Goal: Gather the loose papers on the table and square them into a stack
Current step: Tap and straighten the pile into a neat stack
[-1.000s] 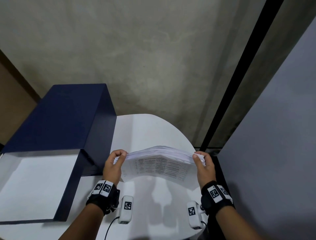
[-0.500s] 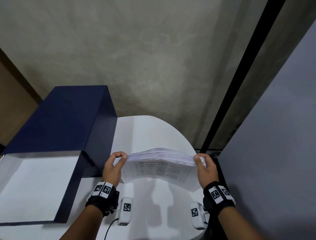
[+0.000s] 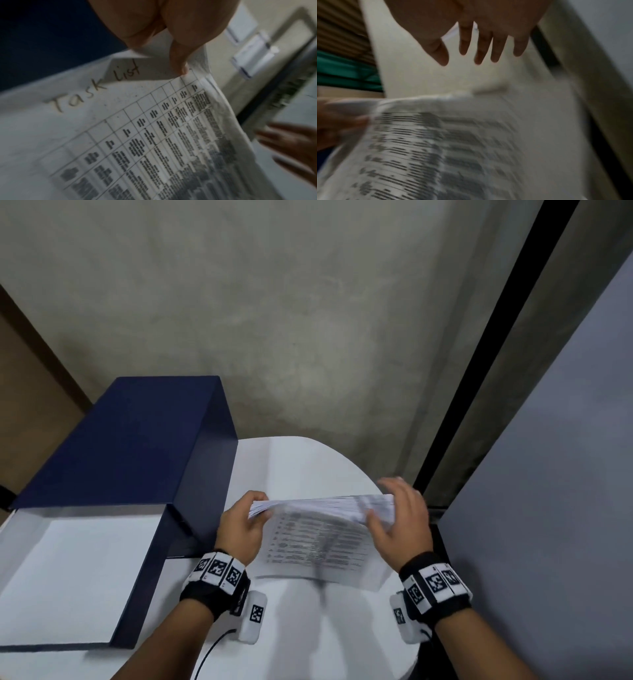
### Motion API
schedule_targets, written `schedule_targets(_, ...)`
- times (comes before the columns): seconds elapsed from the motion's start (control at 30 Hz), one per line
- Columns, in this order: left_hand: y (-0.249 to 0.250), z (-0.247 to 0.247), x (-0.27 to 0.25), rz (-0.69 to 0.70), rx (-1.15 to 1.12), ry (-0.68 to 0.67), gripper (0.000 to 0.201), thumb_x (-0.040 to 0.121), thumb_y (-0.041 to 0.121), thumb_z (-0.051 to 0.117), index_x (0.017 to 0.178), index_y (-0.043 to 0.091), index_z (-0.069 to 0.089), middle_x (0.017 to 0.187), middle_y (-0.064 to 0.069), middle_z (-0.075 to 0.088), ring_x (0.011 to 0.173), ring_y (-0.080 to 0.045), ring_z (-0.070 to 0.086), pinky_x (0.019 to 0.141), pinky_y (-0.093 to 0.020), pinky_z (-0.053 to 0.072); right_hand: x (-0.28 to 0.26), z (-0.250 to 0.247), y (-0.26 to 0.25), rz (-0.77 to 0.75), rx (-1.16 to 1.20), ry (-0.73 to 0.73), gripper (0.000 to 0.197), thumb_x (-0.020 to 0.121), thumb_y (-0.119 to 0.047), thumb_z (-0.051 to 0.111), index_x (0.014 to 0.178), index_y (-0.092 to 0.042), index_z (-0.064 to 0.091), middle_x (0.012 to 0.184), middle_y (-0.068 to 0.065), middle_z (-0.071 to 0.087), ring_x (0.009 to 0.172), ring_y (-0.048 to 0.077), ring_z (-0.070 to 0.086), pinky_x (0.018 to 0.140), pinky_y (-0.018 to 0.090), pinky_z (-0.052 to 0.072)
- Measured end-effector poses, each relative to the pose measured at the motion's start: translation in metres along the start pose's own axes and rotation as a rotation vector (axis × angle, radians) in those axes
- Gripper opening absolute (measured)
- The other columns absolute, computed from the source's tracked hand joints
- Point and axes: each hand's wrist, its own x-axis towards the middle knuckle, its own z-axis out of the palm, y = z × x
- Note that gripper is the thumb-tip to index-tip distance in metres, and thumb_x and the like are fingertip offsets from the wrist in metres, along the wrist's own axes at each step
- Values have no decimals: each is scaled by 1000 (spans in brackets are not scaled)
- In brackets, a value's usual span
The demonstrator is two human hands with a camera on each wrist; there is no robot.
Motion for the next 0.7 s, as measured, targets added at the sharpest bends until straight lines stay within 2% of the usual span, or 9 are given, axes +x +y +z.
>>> schedule_targets(0.07,23,1,9,222,102,-62,29,80,2,70,91,27,59,81,12,64,75,-3,58,68,-9,44,15,-2,-31,-168,-101,-162,59,81,-42,57,135,-24,40,140,-4,47,139,18,33,117,47,22)
schedule_targets(0.13,51,4,17,438,204,-136,44,71,-6,68,93,31,57,88,12,65,80,-11,59,77,-23,45,27,3,-54,-243,-149,-318,63,80,-42,55,138,-29,35,143,-6,46,139,18,35,117,45,23)
schedule_targets(0.23,91,3,24,623,368,-89,44,67,0,65,94,33,59,85,16,66,84,-12,60,85,-26,33,37,4,-63,-246,-53,-318,40,77,-21,49,116,-31,49,109,1,69,102,30,62,84,42,51)
schedule_targets(0.3,102,0,23,652,413,44,42,69,6,64,100,35,59,99,15,65,98,-10,57,88,-28,26,37,-4,-60,-220,68,-225,39,73,-11,47,108,-28,55,91,2,72,85,31,65,70,39,53)
schedule_targets(0.37,96,-6,20,560,417,213,50,73,15,66,118,31,52,133,5,53,119,-14,47,96,-37,27,37,-15,-52,-177,206,-129,33,79,-6,53,105,-24,62,87,0,72,80,25,66,70,34,53)
schedule_targets(0.43,73,-11,20,322,325,307,69,75,30,74,135,25,39,153,-5,26,134,-19,32,106,-46,26,38,-25,-44,-53,406,-102,28,87,-5,62,102,-29,65,87,-1,72,79,22,67,71,32,55)
schedule_targets(0.5,52,-16,21,77,-4,184,94,66,38,83,140,25,27,155,-9,15,138,-14,26,114,-45,25,40,-31,-39,59,607,-149,35,89,-5,63,103,-36,63,93,-3,73,87,19,69,78,30,56)
schedule_targets(0.6,50,-17,22,-104,-591,-43,84,67,40,79,135,26,32,137,-13,49,124,-26,53,106,-52,41,40,-31,-38,87,764,-180,40,90,1,59,109,-34,60,103,-5,71,99,8,67,90,26,53)
schedule_targets(0.7,64,-14,18,-63,-562,12,55,76,39,66,125,23,48,114,-3,66,106,-19,65,92,-41,53,36,-28,-45,50,779,-100,40,92,-3,55,111,-38,57,108,-11,68,105,7,64,93,24,50)
